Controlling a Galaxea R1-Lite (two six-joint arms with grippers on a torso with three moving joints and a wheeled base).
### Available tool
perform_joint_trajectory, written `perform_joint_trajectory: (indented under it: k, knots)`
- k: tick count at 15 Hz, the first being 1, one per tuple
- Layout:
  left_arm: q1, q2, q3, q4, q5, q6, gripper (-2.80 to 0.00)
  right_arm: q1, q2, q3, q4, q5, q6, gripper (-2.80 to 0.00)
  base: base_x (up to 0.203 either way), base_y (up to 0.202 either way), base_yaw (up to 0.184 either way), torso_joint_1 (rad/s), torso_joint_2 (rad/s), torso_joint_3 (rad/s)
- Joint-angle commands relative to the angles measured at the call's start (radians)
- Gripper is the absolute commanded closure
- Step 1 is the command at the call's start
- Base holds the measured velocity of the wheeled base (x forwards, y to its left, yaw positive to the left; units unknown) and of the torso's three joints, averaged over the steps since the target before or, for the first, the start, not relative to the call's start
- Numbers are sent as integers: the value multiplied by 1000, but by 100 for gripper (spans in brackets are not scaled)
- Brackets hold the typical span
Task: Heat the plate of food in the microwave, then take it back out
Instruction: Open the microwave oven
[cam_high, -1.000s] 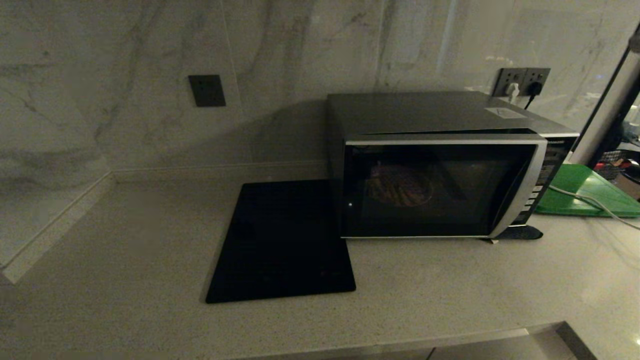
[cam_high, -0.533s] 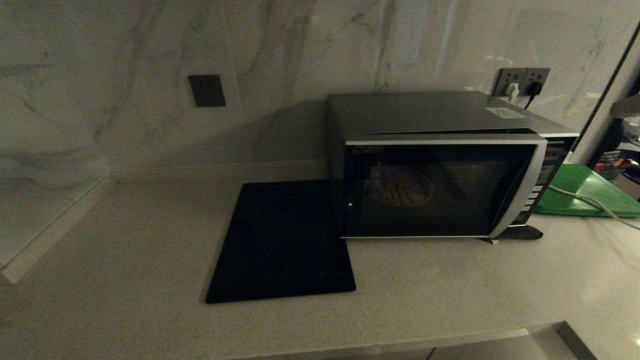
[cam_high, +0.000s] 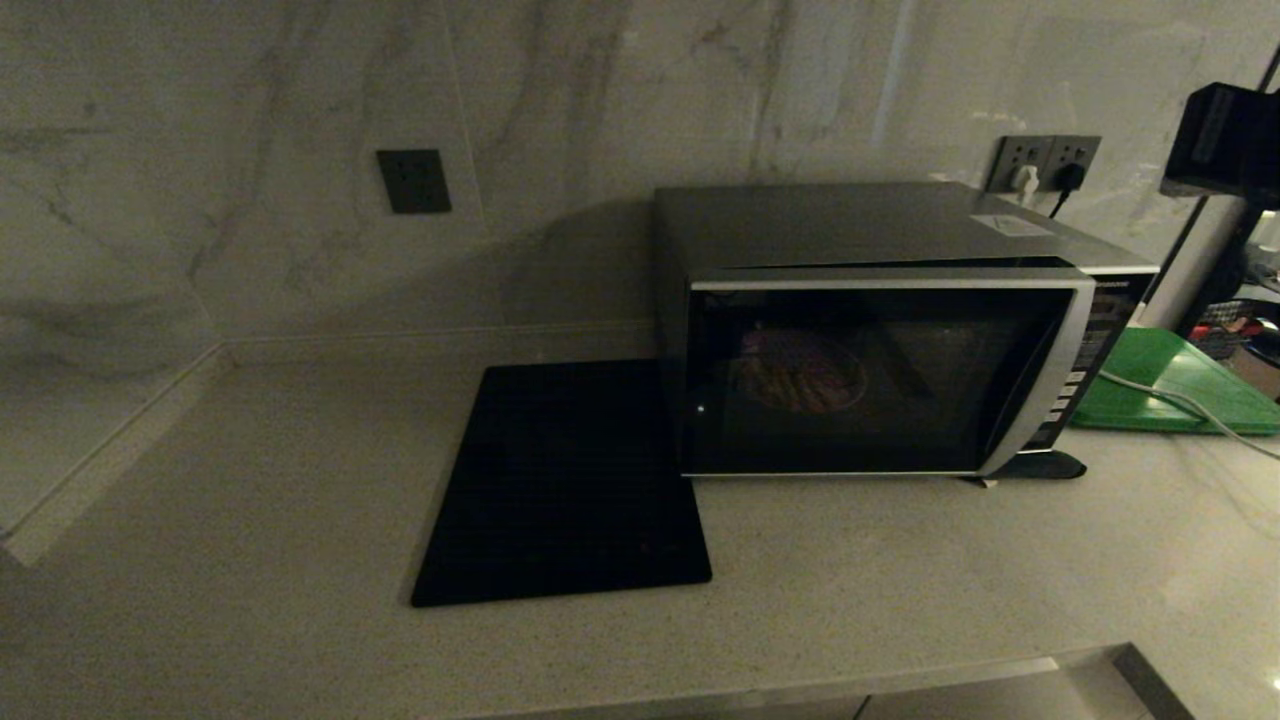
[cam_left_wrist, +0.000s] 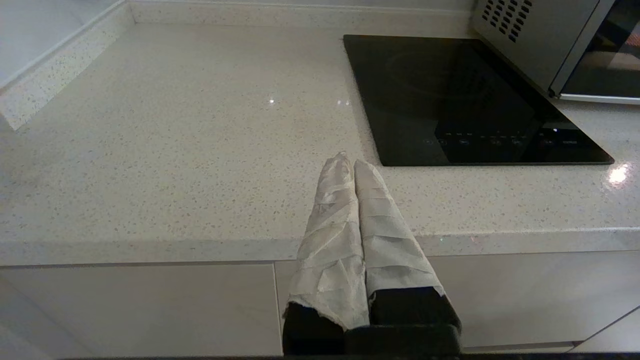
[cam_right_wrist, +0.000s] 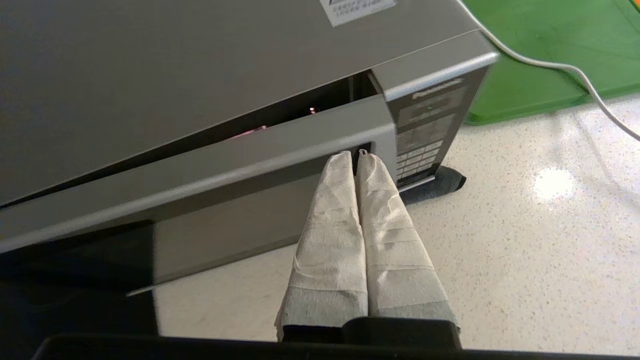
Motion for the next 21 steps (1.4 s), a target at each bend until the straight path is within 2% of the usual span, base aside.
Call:
perform_joint_trajectory:
  k: [1,7,10,14,21]
  knots:
    - [0,0,0,0,0,-1,0,4,107,-24,3,-13,-2,0,0,0,0,0,0,0]
    - [0,0,0,0,0,-1,0,1,217,-35,-7,-31,-4,0,0,0,0,0,0,0]
    - [0,0,0,0,1,-1,0,-26,260,-41,-92,-68,-31,0,0,0,0,0,0,0]
    - [0,0,0,0,0,-1,0,-51,282,-42,-159,-79,-61,0,0,0,0,0,0,0]
    - [0,0,0,0,0,-1,0,-62,299,-42,-174,-78,-84,0,0,0,0,0,0,0]
